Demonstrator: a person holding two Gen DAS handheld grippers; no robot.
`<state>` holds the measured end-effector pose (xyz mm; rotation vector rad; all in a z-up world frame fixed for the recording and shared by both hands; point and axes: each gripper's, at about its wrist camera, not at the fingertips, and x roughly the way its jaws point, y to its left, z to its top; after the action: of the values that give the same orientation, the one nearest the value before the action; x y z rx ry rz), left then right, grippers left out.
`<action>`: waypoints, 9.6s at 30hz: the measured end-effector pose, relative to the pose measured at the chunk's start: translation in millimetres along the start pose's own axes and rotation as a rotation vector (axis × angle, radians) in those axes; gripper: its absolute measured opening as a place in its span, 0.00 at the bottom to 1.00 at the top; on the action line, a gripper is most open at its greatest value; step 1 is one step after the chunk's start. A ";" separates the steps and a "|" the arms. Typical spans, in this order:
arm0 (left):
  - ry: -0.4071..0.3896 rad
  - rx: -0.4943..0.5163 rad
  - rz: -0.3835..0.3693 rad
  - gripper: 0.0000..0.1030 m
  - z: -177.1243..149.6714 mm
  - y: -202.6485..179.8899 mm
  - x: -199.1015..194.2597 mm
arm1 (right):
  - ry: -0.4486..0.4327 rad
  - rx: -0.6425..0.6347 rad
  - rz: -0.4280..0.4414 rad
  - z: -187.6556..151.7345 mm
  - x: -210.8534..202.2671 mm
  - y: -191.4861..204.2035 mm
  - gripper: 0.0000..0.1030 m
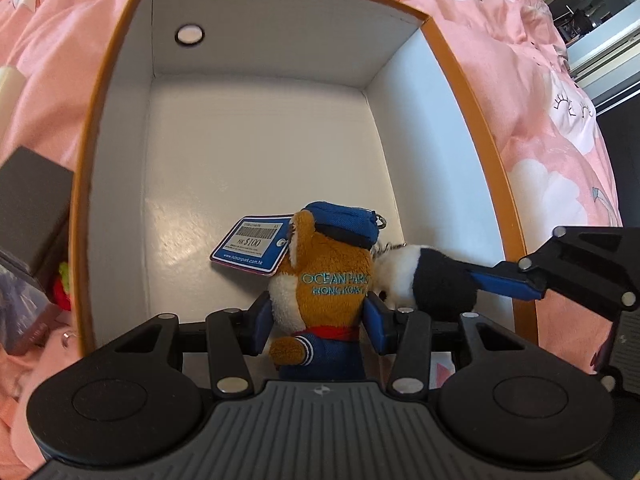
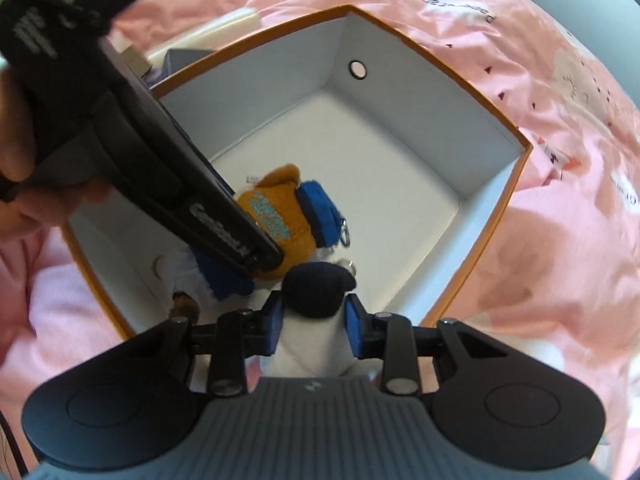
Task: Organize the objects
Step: 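Carry both plushes over the orange box and lower them inside, then open both tools and lift them out of the box, then move left tool to the pink pouch while right moves to the pink wallet, then grasp the pink wallet with right tool while left grasps the pink pouch, then lift both pink items and carry them toward the orange box, then lower the pink wallet into the box and open the right tool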
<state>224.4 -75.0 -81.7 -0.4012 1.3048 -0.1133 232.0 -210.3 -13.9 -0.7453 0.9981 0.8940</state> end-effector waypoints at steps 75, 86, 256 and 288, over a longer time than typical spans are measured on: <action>-0.403 0.190 -0.002 0.51 -114.4 66.8 -135.6 | -0.421 0.487 -0.210 -1.3 -71.7 175.1 0.46; -0.260 0.039 0.050 0.48 -117.5 132.8 -112.8 | -0.234 0.503 -0.200 23.3 1.4 224.1 0.38; -0.470 0.102 -0.148 0.36 -71.7 84.1 -190.8 | -0.534 0.660 -0.115 32.1 -89.4 141.8 0.18; -0.387 0.038 -0.148 0.36 -38.3 103.4 -149.3 | -0.223 1.131 0.248 -3.1 38.5 44.1 0.18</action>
<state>133.2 57.6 10.7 -0.4618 0.8901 -0.1747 201.9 -182.6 -55.9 0.4306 1.1989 0.4648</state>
